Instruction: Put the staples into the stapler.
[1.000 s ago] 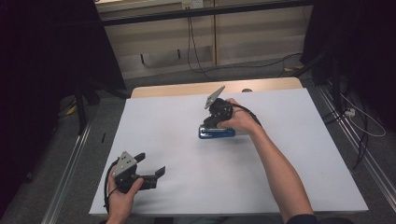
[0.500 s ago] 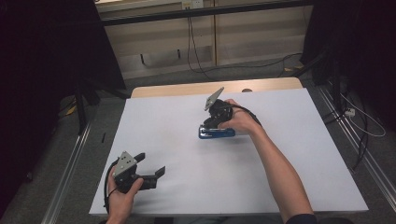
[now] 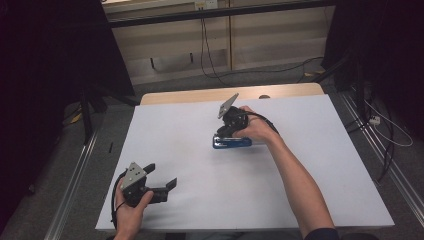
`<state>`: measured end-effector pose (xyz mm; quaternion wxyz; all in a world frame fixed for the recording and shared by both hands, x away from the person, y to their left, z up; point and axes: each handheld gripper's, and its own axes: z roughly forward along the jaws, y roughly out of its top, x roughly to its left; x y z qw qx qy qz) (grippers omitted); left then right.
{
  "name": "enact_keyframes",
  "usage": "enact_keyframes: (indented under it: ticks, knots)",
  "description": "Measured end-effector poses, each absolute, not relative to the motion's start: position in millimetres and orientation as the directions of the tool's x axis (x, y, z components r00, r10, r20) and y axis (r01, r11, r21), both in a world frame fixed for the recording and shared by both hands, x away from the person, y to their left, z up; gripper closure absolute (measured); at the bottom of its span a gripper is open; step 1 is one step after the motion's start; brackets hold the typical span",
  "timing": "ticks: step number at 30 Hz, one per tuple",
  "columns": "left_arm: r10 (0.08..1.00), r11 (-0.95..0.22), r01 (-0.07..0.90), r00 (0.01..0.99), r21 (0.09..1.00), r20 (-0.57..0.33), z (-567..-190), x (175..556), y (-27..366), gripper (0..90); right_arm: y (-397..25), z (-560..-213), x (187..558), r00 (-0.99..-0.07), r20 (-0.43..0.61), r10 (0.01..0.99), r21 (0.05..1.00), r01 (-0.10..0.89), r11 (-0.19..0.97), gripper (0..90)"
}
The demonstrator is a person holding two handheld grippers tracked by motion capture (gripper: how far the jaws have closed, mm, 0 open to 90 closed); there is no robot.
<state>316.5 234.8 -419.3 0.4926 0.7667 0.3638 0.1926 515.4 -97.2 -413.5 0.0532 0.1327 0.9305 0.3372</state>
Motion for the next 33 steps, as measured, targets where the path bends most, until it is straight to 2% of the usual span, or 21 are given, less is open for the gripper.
enact_keyframes:
  ticks: [33]
  knots:
    - [0.747, -0.255, 0.372, 0.662, 0.893, -0.062, -419.8, 317.0, 234.9, 5.3, -99.5, -414.4, 516.7, -0.971, -0.023, 0.236, 0.637, 0.168, 0.753, 79.1]
